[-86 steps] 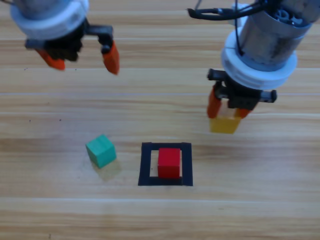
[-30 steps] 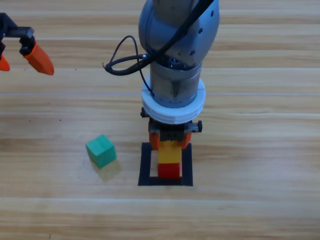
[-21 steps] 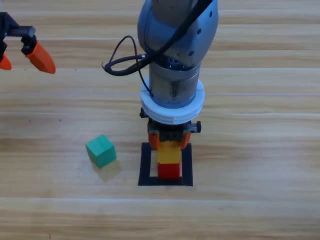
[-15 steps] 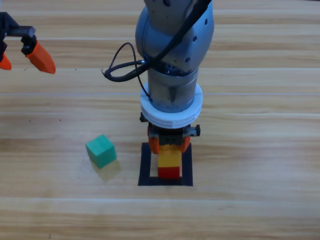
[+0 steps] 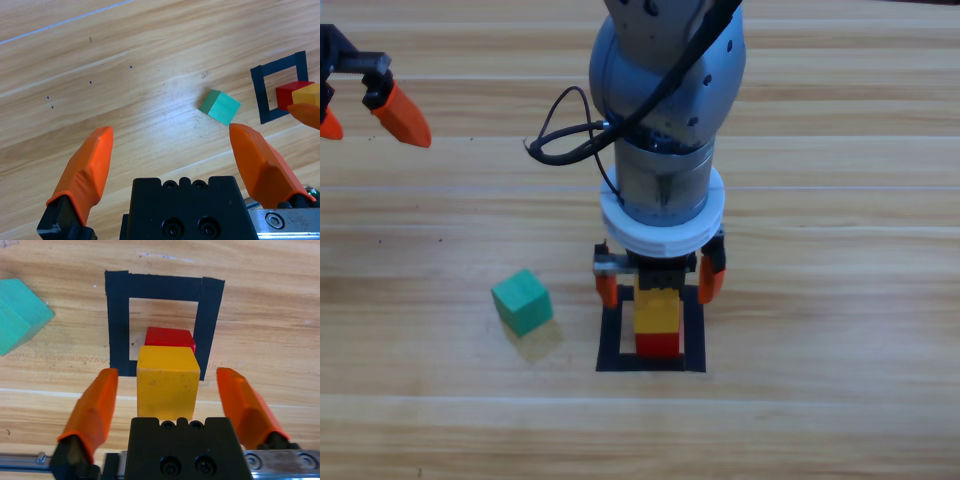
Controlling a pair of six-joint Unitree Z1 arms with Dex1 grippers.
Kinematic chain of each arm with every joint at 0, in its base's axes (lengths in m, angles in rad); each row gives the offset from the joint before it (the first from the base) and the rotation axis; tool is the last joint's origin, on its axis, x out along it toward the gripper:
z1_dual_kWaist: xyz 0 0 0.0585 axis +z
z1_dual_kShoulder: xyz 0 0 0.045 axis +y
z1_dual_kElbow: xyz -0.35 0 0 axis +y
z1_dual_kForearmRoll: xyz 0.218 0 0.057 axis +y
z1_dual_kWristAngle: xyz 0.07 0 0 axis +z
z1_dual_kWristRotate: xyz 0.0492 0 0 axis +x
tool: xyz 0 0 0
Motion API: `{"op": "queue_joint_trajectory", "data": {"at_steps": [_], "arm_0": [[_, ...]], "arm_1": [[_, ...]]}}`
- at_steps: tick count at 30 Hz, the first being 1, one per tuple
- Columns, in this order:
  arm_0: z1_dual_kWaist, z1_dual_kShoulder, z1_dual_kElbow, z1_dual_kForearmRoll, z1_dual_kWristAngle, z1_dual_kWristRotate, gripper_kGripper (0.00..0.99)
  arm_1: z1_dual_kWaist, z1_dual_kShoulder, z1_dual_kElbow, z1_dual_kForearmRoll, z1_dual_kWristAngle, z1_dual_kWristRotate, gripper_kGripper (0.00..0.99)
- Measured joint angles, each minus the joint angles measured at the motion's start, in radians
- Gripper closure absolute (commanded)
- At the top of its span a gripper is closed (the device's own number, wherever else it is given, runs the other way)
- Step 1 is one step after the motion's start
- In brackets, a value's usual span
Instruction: Stack the blocks in the rectangular block: red at the bottom, yellow in the middle, green on top
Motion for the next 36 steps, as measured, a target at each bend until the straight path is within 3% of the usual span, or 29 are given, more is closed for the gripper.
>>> {"op": "queue_joint_trajectory", "data": {"at_steps": [7,12,14,16,17,20,23,27,36], "arm_0": [[0.0,0.0,0.0,0.0,0.0,-0.044,0.002],[0.0,-0.021,-0.01,0.0,0.002,-0.295,0.014],[-0.019,-0.055,-0.011,0.0,0.042,-0.443,0.016],[-0.059,-0.085,-0.012,0.0,0.104,-0.56,0.017],[-0.102,-0.102,-0.012,0.0,0.147,-0.64,0.017],[-0.232,-0.108,-0.011,0.0,0.253,-0.835,0.014],[-0.367,-0.099,-0.009,0.001,0.328,-0.966,0.013],[-0.489,-0.035,-0.01,0.001,0.372,-1.059,0.03],[-0.548,0.195,-0.065,0.034,0.377,-1.112,0.028]], "arm_1": [[0.005,-0.05,0.013,0.0,-0.111,0.017,0.0],[0.031,-0.23,0.089,-0.014,-0.19,-0.039,0.002],[0.042,-0.364,0.243,-0.125,-0.192,-0.121,0.002],[0.047,-0.51,0.474,-0.327,-0.171,-0.206,0.0],[0.044,-0.616,0.652,-0.498,-0.118,-0.261,0.0],[-0.01,-0.821,0.979,-0.792,0.096,-0.438,0.0],[-0.098,-0.958,1.07,-0.846,0.178,-0.626,0.0],[-0.173,-1.096,1.134,-0.852,0.136,-0.8,0.001],[-0.204,-1.127,1.208,-0.844,0.163,-0.928,0.001]]}}
